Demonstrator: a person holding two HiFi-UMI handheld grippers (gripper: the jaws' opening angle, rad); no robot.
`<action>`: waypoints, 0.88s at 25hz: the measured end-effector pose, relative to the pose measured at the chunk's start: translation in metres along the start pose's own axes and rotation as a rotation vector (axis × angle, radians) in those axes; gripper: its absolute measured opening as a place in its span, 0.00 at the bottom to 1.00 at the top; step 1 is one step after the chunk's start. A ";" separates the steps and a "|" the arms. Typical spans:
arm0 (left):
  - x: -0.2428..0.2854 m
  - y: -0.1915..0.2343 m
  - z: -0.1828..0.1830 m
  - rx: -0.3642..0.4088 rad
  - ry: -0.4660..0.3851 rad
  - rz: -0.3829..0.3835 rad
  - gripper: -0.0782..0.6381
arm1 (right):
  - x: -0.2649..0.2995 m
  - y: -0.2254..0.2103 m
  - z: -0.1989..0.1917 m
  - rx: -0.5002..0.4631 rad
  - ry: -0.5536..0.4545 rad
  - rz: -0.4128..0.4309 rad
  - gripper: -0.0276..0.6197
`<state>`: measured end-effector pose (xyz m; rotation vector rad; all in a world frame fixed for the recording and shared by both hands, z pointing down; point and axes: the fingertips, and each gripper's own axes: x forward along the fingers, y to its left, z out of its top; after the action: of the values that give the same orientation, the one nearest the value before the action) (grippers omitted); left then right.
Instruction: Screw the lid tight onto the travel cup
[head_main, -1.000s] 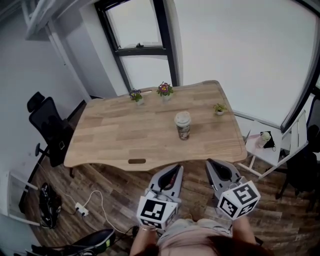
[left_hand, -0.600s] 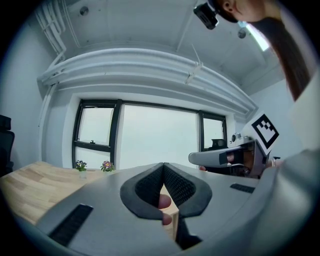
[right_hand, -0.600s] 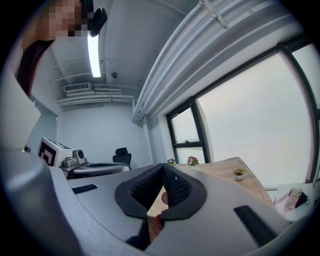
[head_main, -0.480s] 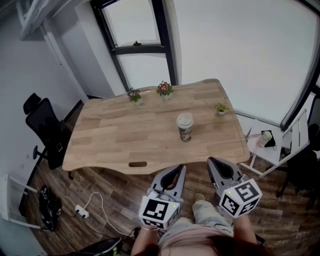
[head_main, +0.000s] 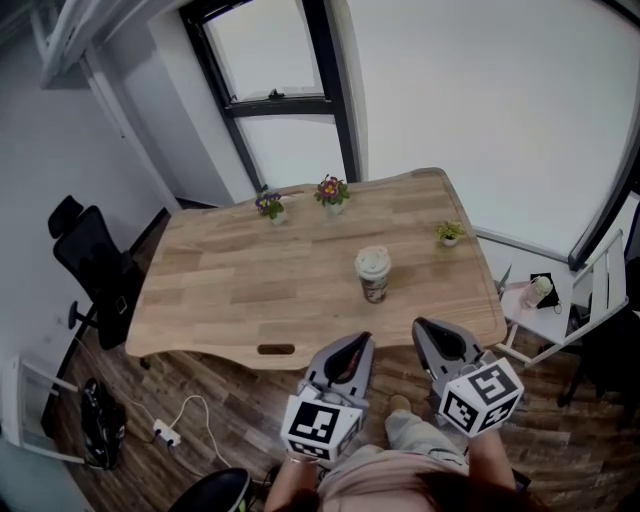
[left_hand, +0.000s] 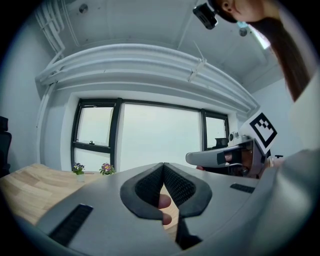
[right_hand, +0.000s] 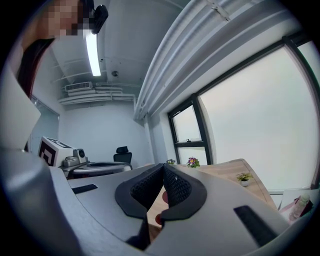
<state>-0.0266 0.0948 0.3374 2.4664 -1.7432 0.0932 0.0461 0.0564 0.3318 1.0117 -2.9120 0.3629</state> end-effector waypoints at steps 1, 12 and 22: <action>0.004 0.003 0.000 -0.001 0.001 0.001 0.11 | 0.004 -0.003 0.000 -0.004 0.003 0.004 0.04; 0.053 0.029 -0.004 -0.024 0.018 0.013 0.11 | 0.047 -0.034 0.004 -0.047 0.046 0.074 0.05; 0.092 0.054 -0.020 -0.045 0.052 0.061 0.21 | 0.086 -0.062 0.002 -0.086 0.102 0.185 0.05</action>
<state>-0.0458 -0.0064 0.3717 2.3588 -1.7796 0.1212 0.0170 -0.0431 0.3522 0.6934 -2.9069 0.2834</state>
